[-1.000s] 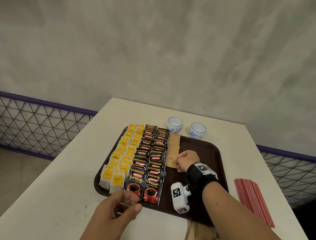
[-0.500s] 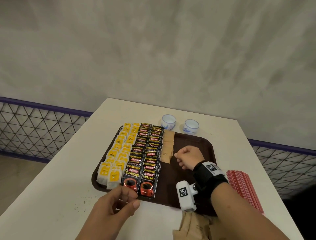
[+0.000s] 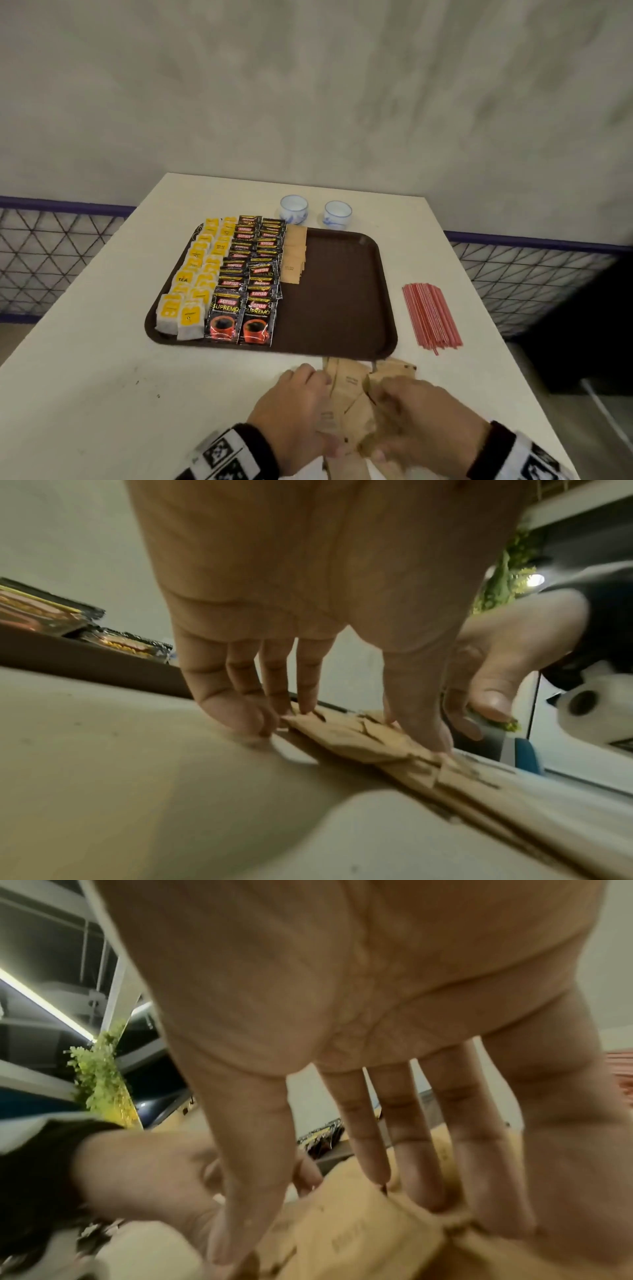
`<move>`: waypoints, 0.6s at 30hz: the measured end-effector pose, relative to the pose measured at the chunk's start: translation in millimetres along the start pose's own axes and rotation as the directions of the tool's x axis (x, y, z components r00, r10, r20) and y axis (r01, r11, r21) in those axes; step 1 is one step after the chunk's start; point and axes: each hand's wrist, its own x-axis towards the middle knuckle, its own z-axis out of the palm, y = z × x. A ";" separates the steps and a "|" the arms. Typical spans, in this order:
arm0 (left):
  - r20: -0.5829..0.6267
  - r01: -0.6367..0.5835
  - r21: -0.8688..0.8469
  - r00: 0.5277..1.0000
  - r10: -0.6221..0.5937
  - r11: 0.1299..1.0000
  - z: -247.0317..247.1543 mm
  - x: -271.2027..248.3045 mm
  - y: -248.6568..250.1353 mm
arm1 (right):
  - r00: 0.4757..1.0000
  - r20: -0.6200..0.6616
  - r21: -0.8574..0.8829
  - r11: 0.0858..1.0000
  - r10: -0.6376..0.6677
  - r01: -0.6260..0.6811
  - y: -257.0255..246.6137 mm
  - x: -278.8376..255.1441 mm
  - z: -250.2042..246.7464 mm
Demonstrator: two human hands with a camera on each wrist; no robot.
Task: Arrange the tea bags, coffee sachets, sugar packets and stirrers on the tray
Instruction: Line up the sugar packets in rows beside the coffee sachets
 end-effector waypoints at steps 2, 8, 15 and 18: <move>-0.019 0.018 0.044 1.000 -0.017 0.999 4.5 5.9 4.3 | 0.999 -0.041 -0.031 0.999 0.021 -0.022 -2.5 0.6 15.7; -0.055 0.135 -0.155 0.988 -0.145 0.979 2.8 11.0 4.0 | 0.971 -0.229 0.003 0.997 0.074 -0.075 -14.0 1.3 30.9; -0.166 0.046 -0.483 0.976 -0.143 0.874 -23.5 -7.7 -13.4 | 0.934 -0.345 0.319 0.947 0.090 0.026 0.2 12.8 32.0; -0.196 -0.028 -0.685 0.969 -0.148 0.728 -38.7 -19.1 -12.3 | 0.936 -0.337 0.630 0.763 0.097 0.147 2.0 9.8 18.6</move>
